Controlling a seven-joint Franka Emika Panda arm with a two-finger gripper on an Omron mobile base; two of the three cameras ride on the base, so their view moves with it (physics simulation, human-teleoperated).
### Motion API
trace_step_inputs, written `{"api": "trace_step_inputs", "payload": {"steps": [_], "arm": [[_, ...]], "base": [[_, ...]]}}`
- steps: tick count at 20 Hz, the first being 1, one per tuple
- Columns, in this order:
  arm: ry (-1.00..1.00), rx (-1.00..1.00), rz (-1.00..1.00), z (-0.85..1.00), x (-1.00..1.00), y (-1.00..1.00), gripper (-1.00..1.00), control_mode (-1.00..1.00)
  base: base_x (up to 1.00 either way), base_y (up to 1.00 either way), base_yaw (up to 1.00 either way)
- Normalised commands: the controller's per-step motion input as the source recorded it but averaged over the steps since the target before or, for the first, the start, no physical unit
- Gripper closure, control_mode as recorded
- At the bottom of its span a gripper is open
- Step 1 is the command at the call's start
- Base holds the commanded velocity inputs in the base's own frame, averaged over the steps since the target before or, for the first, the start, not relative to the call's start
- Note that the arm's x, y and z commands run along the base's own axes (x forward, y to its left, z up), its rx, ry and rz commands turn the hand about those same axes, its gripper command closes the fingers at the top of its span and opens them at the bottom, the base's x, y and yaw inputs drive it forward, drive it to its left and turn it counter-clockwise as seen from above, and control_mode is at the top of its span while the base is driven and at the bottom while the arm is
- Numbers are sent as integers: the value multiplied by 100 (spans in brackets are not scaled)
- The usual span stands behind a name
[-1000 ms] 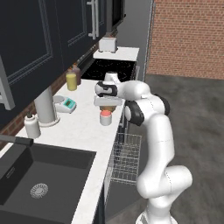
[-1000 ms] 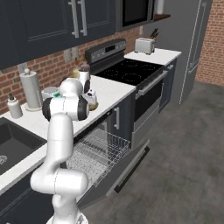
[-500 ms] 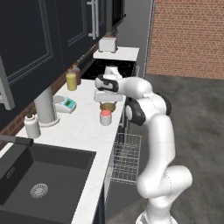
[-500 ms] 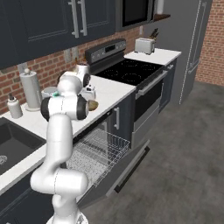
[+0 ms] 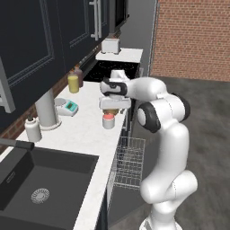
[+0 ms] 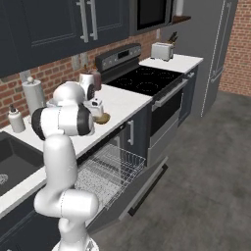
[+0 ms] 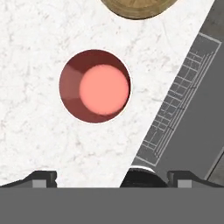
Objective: Pick up the cup and bowl from the counter, place them in the dishwasher, and close the dishwasher door.
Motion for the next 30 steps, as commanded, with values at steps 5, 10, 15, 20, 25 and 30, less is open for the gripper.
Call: {"api": "trace_step_inputs", "payload": {"steps": [5, 10, 15, 20, 25, 30], "arm": [[0, 1, 0, 0, 26, -31, -100, -100], [0, 0, 0, 3, 53, 0, -100, -100], [0, 0, 0, 0, 9, 5, -100, -100], [0, 0, 0, 0, 0, 12, -100, -100], [3, 0, 0, -5, 0, 2, -100, -100], [5, 0, 0, -3, 13, -1, -100, -100]], "base": [[0, 0, 0], [0, 0, 0], [0, 0, 0], [0, 0, 0], [0, 0, 0], [0, 0, 0]]}}
